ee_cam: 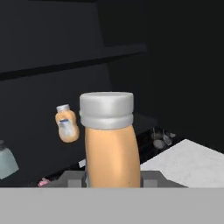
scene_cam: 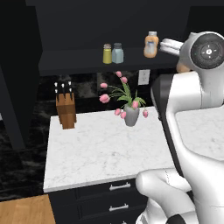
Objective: Put the shaker and condiment bottle from the counter next to their counterparts in the cabinet.
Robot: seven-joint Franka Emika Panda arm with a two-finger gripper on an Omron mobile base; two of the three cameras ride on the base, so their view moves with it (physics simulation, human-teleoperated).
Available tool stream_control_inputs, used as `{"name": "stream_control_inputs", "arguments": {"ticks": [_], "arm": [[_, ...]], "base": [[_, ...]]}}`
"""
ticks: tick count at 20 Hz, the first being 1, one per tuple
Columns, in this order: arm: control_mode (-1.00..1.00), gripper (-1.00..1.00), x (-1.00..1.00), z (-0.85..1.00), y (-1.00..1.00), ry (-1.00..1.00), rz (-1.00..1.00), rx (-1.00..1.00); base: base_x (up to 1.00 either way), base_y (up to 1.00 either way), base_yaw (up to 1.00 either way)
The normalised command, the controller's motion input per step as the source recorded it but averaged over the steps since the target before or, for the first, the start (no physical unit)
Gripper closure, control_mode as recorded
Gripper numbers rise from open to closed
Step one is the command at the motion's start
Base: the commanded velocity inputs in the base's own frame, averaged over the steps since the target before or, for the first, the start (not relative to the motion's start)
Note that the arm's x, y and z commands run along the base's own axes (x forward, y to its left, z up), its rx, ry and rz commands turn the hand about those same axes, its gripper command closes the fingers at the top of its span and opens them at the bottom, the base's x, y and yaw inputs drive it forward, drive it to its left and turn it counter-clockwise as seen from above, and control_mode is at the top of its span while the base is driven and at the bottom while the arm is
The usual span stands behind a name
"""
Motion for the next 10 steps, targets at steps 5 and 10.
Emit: {"name": "stream_control_inputs", "arguments": {"ticks": [5,10], "arm": [[-1.0,1.0,0.38,0.0,0.14,0.0,0.0,-0.11],[-1.0,1.0,0.55,0.0,0.05,0.06,0.04,-0.02]], "base": [[0.0,0.0,0.0],[0.0,0.0,0.0]]}}
